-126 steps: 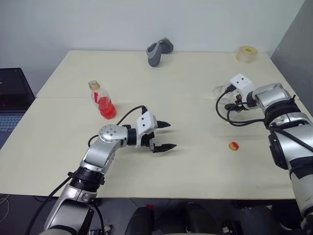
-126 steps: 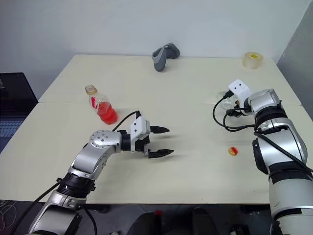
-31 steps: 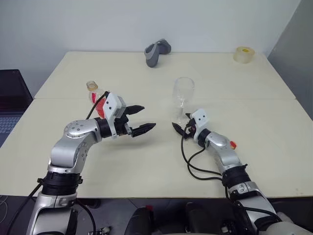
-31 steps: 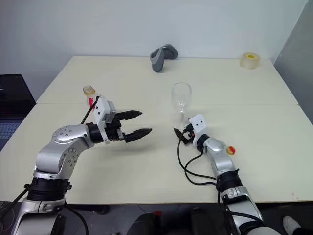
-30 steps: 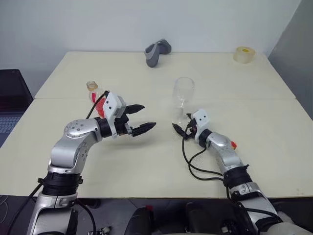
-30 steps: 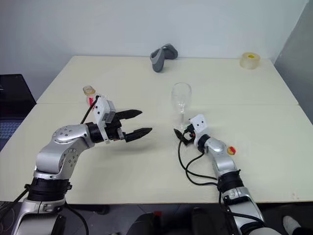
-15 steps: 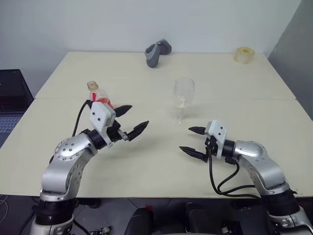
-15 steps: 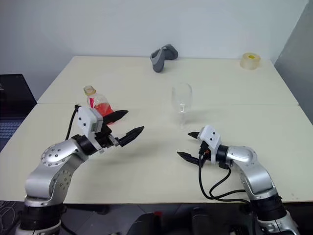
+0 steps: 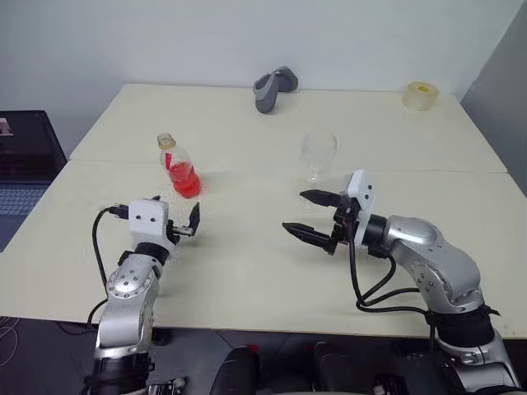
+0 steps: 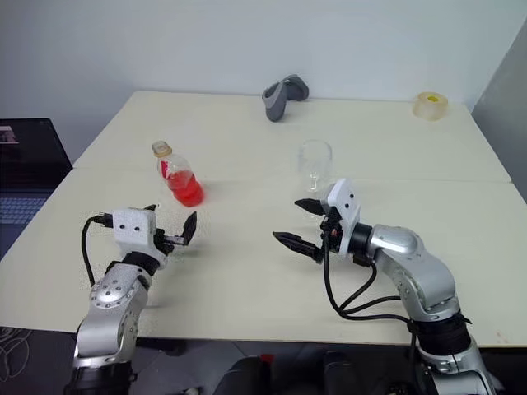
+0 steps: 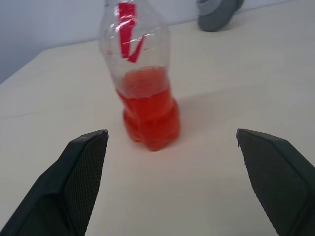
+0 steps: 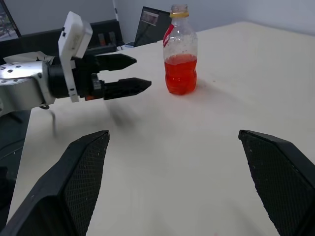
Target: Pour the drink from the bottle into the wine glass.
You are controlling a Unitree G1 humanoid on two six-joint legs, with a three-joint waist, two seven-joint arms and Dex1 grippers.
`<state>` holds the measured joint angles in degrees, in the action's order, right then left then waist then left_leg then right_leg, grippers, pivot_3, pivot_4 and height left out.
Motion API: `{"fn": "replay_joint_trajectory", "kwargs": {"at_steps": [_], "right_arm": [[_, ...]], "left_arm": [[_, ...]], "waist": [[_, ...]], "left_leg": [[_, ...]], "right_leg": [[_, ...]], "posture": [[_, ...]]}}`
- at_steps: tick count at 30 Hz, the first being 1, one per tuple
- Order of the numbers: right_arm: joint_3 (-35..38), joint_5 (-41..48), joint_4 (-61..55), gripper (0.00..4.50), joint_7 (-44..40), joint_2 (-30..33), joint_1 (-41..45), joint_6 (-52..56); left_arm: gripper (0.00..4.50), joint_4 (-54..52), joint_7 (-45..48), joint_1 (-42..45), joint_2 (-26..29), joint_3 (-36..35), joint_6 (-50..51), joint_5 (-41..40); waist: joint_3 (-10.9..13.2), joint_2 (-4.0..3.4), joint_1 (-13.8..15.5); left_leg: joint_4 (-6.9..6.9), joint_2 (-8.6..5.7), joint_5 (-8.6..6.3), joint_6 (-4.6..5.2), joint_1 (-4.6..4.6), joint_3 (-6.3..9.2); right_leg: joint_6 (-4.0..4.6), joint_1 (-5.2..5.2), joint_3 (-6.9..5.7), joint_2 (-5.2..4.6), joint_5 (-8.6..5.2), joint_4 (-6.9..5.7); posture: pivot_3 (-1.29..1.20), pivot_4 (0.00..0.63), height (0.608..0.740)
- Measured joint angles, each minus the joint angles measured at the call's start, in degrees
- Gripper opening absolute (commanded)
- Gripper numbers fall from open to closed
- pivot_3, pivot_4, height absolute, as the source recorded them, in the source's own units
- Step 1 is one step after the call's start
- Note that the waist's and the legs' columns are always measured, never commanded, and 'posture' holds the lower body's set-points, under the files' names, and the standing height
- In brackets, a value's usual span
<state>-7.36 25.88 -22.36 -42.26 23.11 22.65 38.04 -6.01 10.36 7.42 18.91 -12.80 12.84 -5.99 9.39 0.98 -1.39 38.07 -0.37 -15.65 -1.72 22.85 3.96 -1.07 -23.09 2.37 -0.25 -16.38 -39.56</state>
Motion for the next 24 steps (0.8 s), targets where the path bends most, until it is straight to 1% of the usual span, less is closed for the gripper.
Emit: {"fn": "replay_joint_trajectory", "kwargs": {"at_steps": [7,13,18,21,24], "right_arm": [[-1.0,0.0,-0.1,4.48,1.2,-0.4,0.0,-0.1],[-1.8,0.0,-1.4,4.48,1.6,-0.2,-0.1,-0.1],[-1.8,0.0,-1.9,4.48,2.9,-0.4,-0.1,-0.1],[-1.9,-0.1,-2.1,4.5,3.7,-0.7,-0.1,-0.2],[-2.0,-0.1,-2.1,4.5,3.9,-0.7,-0.1,-0.4]], "left_arm": [[4.5,13.4,-0.8,8.7,0.4,0.0,-3.0,0.7],[4.5,27.4,1.1,17.3,3.3,-0.1,-7.1,0.6],[4.5,38.9,2.1,24.5,4.7,-0.1,-11.0,0.6],[3.85,44.9,3.1,28.4,5.1,-0.1,-13.5,0.6],[2.93,49.2,4.7,30.7,5.1,-0.1,-15.6,0.5]], "waist": [[0.0,0.04,-0.1],[0.0,0.05,-0.1],[0.0,0.06,-0.1],[0.0,0.06,-0.1],[0.0,0.06,-0.2]], "left_leg": [[0.0,0.0,0.0,0.0,0.01,0.03],[0.0,0.0,0.01,-0.01,0.03,0.03],[0.0,-0.01,0.01,-0.01,0.04,0.08],[0.0,-0.02,0.01,-0.01,0.05,0.06],[0.0,-0.02,0.01,-0.01,0.05,0.03]], "right_leg": [[0.0,-0.01,-0.05,0.0,0.0,-0.01],[0.0,-0.04,-0.08,0.0,0.0,-0.01],[0.0,-0.04,-0.13,0.0,0.0,-0.03],[0.0,-0.06,-0.15,0.0,0.0,-0.02],[0.0,-0.08,-0.16,0.0,0.0,-0.01]], "posture": [[0.0,0.15,0.74],[0.0,0.15,0.74],[0.0,0.15,0.74],[0.0,0.15,0.74],[0.0,0.15,0.74]]}}
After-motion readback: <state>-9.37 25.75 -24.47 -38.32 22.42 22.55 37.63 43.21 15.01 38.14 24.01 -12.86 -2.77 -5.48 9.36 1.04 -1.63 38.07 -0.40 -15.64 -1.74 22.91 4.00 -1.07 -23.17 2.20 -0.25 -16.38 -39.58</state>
